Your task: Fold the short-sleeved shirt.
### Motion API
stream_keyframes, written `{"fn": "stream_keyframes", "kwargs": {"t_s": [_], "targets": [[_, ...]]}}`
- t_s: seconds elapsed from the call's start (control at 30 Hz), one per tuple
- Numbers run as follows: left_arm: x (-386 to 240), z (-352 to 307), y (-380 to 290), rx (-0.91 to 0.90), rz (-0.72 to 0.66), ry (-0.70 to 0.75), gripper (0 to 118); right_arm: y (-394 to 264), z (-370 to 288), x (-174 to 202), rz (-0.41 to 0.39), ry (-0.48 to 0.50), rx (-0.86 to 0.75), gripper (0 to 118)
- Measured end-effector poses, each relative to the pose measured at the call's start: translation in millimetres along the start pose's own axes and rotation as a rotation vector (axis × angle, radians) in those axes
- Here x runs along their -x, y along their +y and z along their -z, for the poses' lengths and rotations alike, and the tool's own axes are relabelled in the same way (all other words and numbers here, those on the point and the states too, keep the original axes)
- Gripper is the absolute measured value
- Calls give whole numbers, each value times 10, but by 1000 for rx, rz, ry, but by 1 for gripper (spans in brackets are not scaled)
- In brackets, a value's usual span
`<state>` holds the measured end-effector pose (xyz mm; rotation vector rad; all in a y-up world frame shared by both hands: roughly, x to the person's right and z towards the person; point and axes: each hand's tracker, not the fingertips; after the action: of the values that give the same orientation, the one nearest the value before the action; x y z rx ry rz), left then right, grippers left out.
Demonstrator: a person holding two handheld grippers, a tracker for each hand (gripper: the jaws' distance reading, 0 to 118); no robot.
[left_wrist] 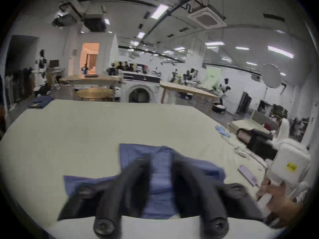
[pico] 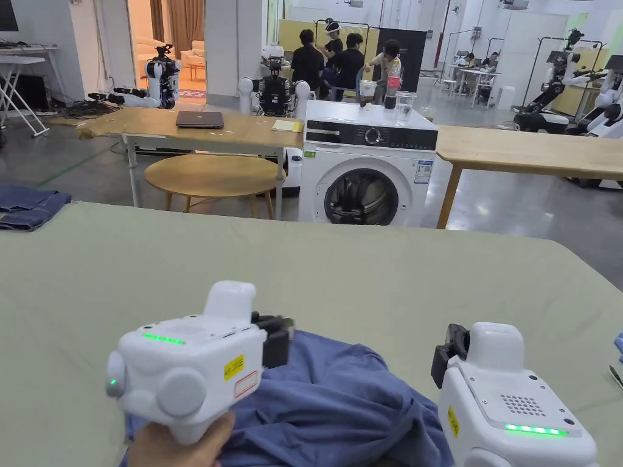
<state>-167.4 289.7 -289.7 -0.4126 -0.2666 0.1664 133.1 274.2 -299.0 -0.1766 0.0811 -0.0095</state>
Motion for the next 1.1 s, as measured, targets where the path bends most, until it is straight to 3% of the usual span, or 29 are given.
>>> {"fn": "stream_keyframes", "kwargs": {"t_s": [0.07,0.3,0.4,0.8,0.83,0.87,0.97,1.1], "targets": [[117,-91,-137,9,22,102,0,16,20,54,2,11,-1,0],[705,-333,-394,65,-50,201,0,10,99,214,-17,55,18,0],[1059,-301,-296,107,-151,210,0,-22,148,263,-37,66,33,0],[2124,638,116,491,-251,242,1,-126,300,273,-52,70,86,0],[2189,719,106,526,-270,232,26,-139,304,263,-54,66,91,0],[2240,805,85,549,-287,229,41,-155,306,251,-58,66,97,0],[2322,1001,4,604,-297,275,60,-197,306,202,-75,60,111,0],[2295,1199,-114,681,-254,350,62,-246,302,125,-85,46,127,0]]}}
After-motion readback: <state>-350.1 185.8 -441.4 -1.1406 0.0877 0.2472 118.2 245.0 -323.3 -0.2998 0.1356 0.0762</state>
